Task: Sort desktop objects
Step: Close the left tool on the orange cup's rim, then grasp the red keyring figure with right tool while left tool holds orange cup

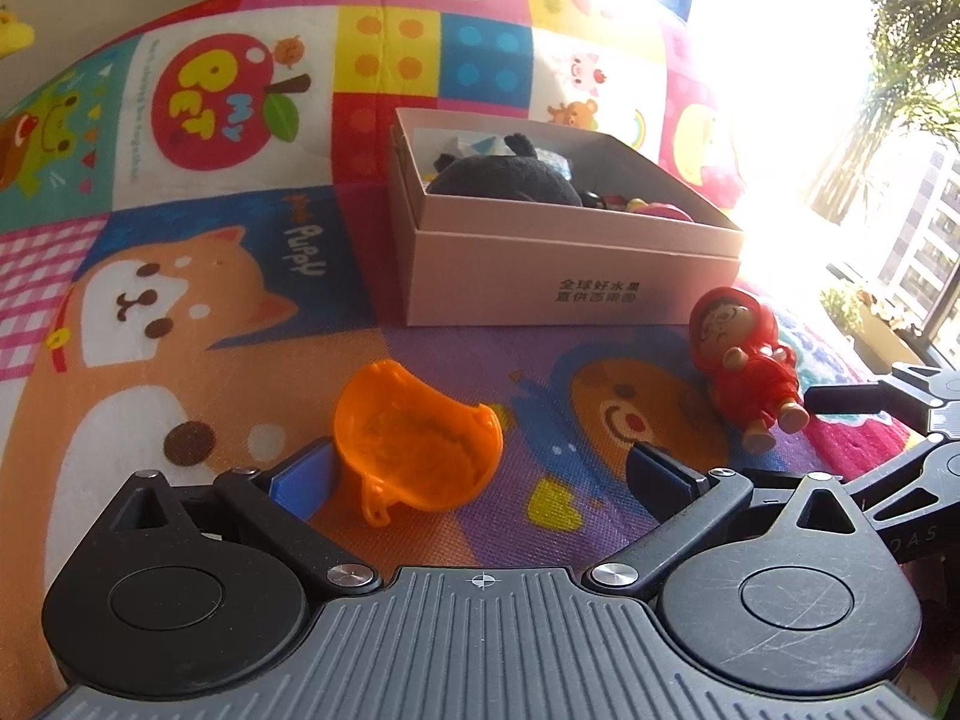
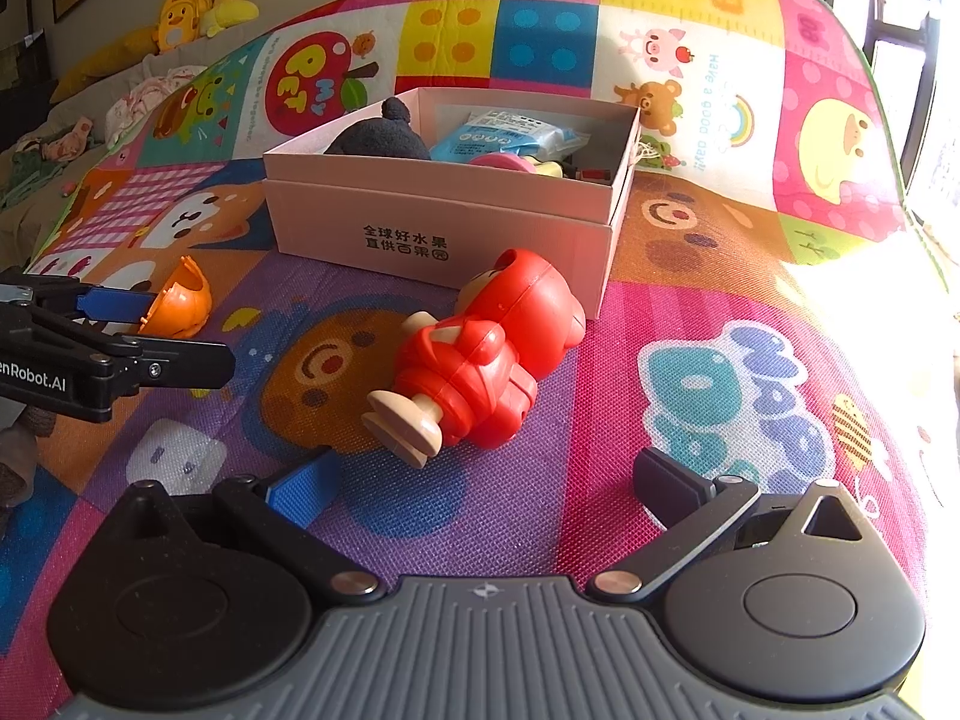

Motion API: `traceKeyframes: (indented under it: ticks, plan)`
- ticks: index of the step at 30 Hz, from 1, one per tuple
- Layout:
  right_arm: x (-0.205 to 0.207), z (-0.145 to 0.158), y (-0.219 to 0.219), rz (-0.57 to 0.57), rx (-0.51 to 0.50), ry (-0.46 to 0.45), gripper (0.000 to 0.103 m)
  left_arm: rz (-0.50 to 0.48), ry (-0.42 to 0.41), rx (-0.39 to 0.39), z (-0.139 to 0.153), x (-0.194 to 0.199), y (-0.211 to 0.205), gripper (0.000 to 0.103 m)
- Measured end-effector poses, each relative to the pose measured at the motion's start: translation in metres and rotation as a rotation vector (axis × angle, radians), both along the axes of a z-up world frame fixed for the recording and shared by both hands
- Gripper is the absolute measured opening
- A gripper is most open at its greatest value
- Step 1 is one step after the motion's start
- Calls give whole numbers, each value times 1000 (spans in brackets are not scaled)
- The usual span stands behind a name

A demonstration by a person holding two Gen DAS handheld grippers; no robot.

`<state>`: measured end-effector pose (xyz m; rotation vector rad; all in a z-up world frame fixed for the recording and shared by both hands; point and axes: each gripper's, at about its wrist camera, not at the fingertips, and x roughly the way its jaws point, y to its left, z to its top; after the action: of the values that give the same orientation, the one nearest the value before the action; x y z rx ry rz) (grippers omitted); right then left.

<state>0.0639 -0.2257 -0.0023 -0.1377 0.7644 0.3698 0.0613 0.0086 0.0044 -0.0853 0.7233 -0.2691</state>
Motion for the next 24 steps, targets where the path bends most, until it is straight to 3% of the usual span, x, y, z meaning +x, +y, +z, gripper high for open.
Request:
traceKeyframes:
  ticks: [3,7,10,14,17,21,24]
  plan:
    - [-1,0,0,1,5,-1,103,22,-16,-15,2,3,3,103]
    - [-1,0,0,4,3,-1,103,28,-22,31,2,6,0,81]
    - [-1,1,0,4,3,-1,103,28,-28,39,2,5,0,79]
    - [-1,1,1,4,5,4,103,43,-34,48,3,3,0,61]
    - [1,5,0,-4,20,27,103,50,-31,35,4,1,3,55]
    - [11,26,-9,-54,128,33,103,42,-34,17,6,-8,6,54]
    - [24,34,-7,-96,137,22,103,16,-32,-2,5,-17,4,54]
